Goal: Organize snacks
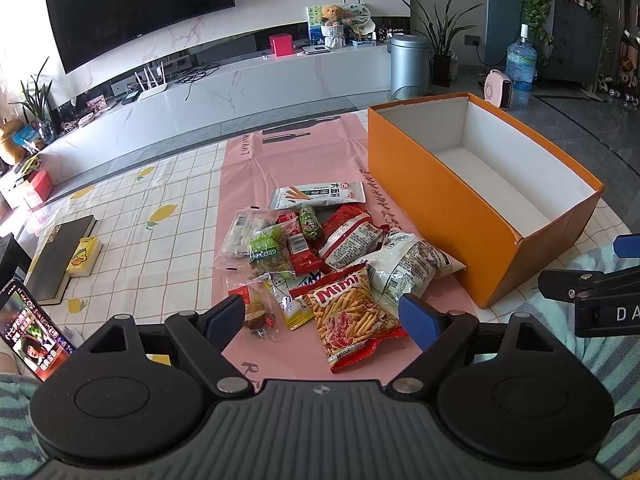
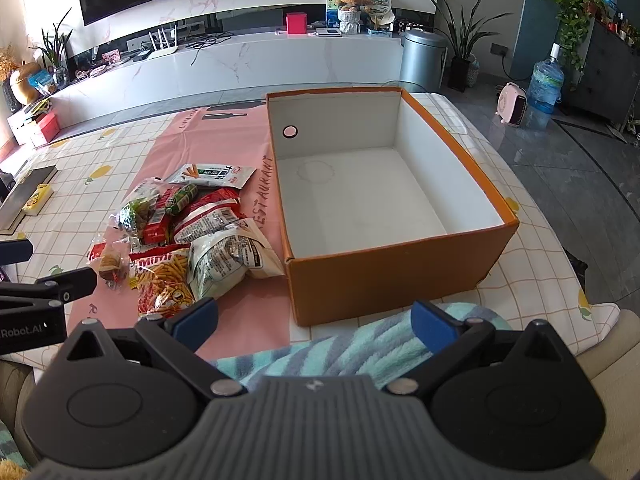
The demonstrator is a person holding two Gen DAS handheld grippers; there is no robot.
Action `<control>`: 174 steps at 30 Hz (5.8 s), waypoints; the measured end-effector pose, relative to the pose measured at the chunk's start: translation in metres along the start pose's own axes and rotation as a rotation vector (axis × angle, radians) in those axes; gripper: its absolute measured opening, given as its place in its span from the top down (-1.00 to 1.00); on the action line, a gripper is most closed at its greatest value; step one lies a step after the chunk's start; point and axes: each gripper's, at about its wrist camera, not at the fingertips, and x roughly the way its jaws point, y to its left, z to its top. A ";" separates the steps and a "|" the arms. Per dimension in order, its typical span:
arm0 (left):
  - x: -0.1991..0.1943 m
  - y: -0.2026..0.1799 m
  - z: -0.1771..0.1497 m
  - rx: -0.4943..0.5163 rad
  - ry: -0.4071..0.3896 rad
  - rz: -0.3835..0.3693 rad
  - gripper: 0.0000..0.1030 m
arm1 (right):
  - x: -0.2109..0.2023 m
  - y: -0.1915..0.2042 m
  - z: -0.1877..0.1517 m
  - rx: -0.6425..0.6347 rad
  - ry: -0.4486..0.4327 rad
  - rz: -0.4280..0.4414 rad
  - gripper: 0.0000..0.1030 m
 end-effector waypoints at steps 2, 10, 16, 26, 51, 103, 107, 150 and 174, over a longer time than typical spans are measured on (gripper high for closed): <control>0.000 0.000 0.000 0.001 0.000 0.000 -0.97 | 0.000 0.000 0.000 0.000 0.000 -0.001 -0.93; 0.000 0.000 0.000 0.001 0.000 0.000 -0.97 | 0.000 0.000 0.000 0.000 0.000 0.000 -0.93; 0.000 0.000 0.000 0.001 -0.001 0.000 -0.97 | 0.000 0.000 0.000 -0.001 0.000 0.000 -0.93; -0.004 -0.002 0.003 0.005 -0.007 0.001 -0.97 | -0.001 -0.001 0.000 0.000 -0.001 0.001 -0.93; 0.022 0.044 -0.017 -0.167 0.025 -0.186 -0.14 | 0.018 0.045 -0.001 -0.150 -0.110 0.175 -0.11; 0.116 0.057 -0.013 -0.429 0.182 -0.318 0.25 | 0.135 0.105 0.005 -0.477 -0.047 0.046 0.13; 0.096 0.061 -0.010 -0.437 0.139 -0.290 0.26 | 0.118 0.101 0.009 -0.454 -0.078 0.057 0.14; 0.062 -0.097 0.104 0.089 0.025 -0.413 0.27 | 0.065 -0.088 0.101 -0.281 0.012 0.080 0.14; 0.150 -0.139 0.128 0.250 0.198 -0.471 0.27 | 0.169 -0.088 0.094 -0.462 0.298 0.174 0.13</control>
